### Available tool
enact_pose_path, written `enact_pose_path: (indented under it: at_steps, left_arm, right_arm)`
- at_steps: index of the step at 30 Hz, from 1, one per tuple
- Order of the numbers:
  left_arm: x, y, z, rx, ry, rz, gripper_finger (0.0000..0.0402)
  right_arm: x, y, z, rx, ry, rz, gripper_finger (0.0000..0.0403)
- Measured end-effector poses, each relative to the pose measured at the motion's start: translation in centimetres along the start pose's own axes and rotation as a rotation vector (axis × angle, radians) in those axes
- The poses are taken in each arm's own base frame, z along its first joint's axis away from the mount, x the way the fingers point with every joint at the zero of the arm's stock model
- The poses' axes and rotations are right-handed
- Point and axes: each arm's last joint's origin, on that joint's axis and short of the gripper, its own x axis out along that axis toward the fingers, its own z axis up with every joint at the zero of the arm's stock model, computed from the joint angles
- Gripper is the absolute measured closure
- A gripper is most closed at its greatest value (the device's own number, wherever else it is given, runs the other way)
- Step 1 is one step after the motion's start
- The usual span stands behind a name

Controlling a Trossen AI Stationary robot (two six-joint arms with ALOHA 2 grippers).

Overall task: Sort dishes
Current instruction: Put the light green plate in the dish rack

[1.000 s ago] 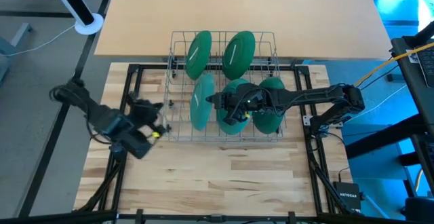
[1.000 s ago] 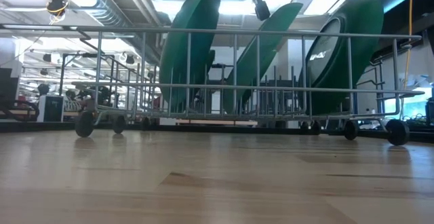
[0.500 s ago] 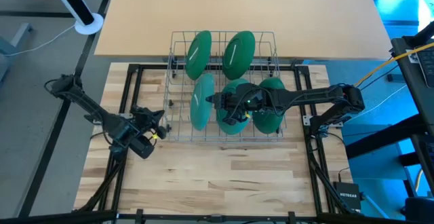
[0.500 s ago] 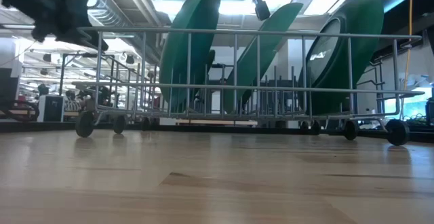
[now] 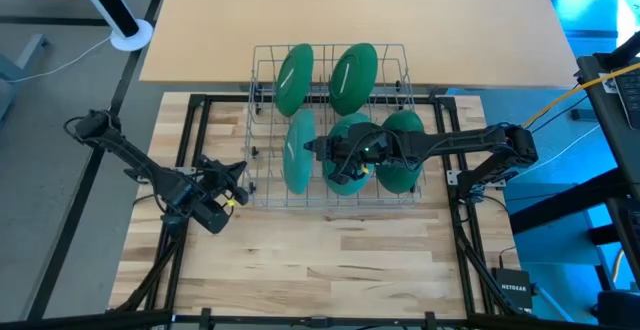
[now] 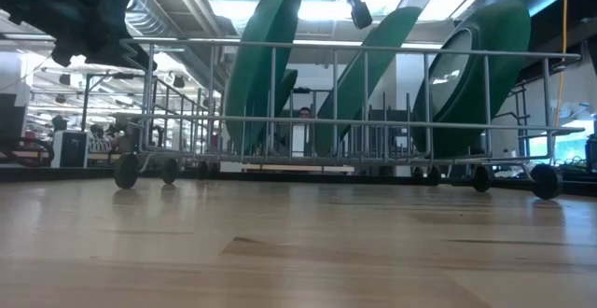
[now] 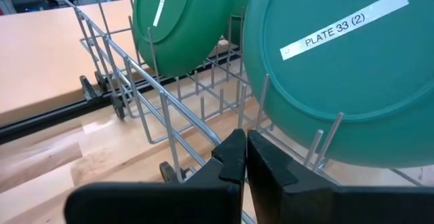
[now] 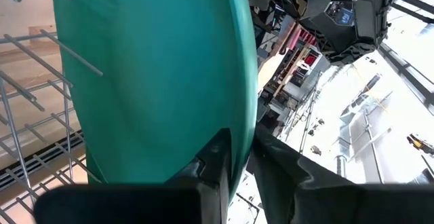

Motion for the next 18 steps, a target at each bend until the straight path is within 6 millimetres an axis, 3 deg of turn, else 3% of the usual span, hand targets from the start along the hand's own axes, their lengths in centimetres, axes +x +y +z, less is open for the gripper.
enact_pose_path:
  at_steps: [7, 9, 12, 18]
  left_arm:
    - [0.0, 0.0, -0.05, 0.002, 0.007, -0.002, 0.0392]
    - [0.0, 0.0, -0.05, 0.002, 0.008, -0.002, 0.0394]
    - [0.0, 0.0, -0.06, 0.003, 0.008, -0.002, 0.0396]
    - [0.01, 0.0, -0.08, 0.003, 0.008, -0.001, 0.0397]
  right_arm:
    - [0.0, 0.0, -0.03, -0.021, 0.008, 0.002, 0.034]
    - [-0.01, 0.02, -0.21, -0.092, 0.066, 0.024, 0.034]
    - [-0.03, 0.02, -0.44, -0.058, 0.119, 0.039, 0.034]
    - [-0.02, -0.04, -0.07, 0.029, 0.0, -0.003, 0.034]
